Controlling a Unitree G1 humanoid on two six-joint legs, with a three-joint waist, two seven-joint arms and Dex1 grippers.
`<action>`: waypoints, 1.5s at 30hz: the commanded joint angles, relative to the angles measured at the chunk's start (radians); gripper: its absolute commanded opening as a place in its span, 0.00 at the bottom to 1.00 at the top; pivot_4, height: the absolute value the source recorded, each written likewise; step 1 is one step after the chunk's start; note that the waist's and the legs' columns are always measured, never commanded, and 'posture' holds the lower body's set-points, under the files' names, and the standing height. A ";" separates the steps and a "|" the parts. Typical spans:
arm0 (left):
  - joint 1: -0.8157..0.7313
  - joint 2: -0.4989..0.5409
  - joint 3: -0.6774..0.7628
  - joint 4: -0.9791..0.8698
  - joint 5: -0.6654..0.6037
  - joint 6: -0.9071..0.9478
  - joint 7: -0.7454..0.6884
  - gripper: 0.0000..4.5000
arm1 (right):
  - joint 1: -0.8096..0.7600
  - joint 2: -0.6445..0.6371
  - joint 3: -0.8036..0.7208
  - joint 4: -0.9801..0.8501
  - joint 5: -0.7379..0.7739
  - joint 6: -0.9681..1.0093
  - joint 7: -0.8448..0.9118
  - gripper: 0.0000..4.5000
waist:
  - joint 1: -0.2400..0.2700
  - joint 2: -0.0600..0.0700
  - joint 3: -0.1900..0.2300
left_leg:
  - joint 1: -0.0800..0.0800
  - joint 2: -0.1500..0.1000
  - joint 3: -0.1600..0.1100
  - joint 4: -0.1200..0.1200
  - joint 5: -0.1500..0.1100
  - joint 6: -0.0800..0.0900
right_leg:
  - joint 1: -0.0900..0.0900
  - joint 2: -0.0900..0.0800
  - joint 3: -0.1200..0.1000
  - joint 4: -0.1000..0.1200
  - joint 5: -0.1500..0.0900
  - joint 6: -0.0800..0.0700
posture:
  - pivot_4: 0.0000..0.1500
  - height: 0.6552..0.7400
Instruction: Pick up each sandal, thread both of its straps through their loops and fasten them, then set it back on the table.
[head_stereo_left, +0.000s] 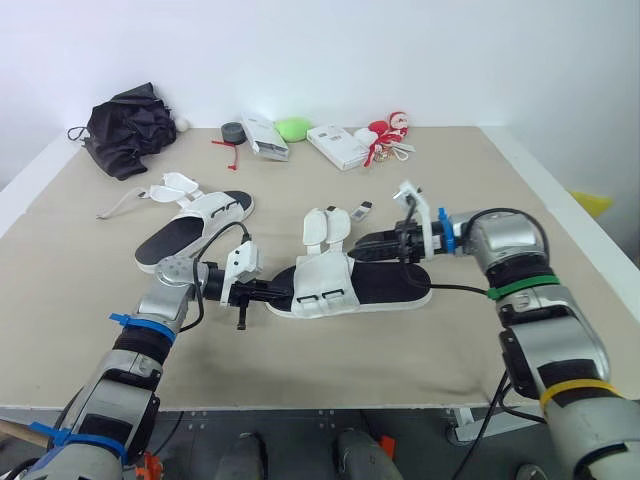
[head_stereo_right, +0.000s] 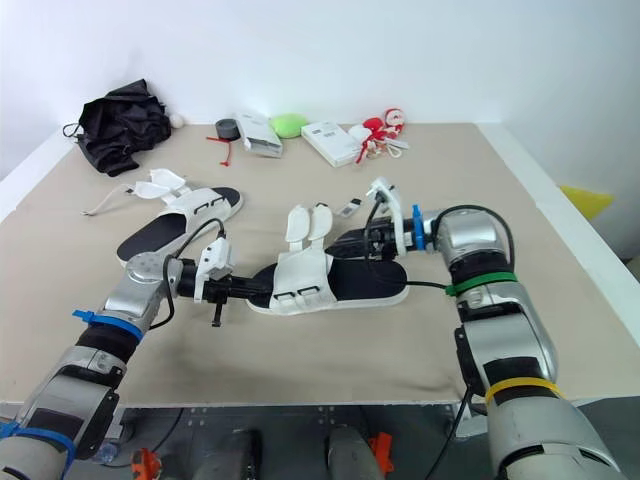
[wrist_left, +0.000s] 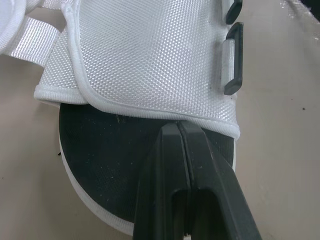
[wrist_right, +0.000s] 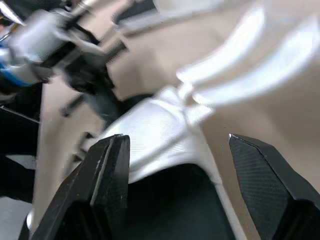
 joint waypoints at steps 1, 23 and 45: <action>0.039 0.007 -0.045 0.059 0.071 0.011 0.009 0.00 | -0.069 0.031 -0.014 0.071 -0.028 -0.056 -0.011 0.75 | 0.001 0.000 0.000 | -0.001 0.000 0.000 0.000 0.000 0.000 | -0.001 0.000 0.000 0.000 0.000 0.000 | 1.00 0.98; -0.002 0.006 -0.073 0.135 0.123 -0.120 -0.038 0.00 | -0.258 0.210 -0.312 0.400 0.022 -0.198 -0.242 0.75 | -0.004 0.001 0.000 | -0.002 0.000 -0.001 -0.001 0.000 0.000 | -0.001 0.001 0.000 0.000 -0.001 0.002 | 1.00 0.98; 0.024 -0.007 -0.067 0.109 0.121 -0.103 -0.028 0.00 | -0.294 0.230 -0.469 0.379 0.074 -0.248 -0.308 0.34 | -0.004 0.001 0.000 | -0.002 0.000 -0.001 -0.004 0.000 0.000 | -0.002 0.001 0.000 -0.001 -0.002 0.001 | 1.00 0.98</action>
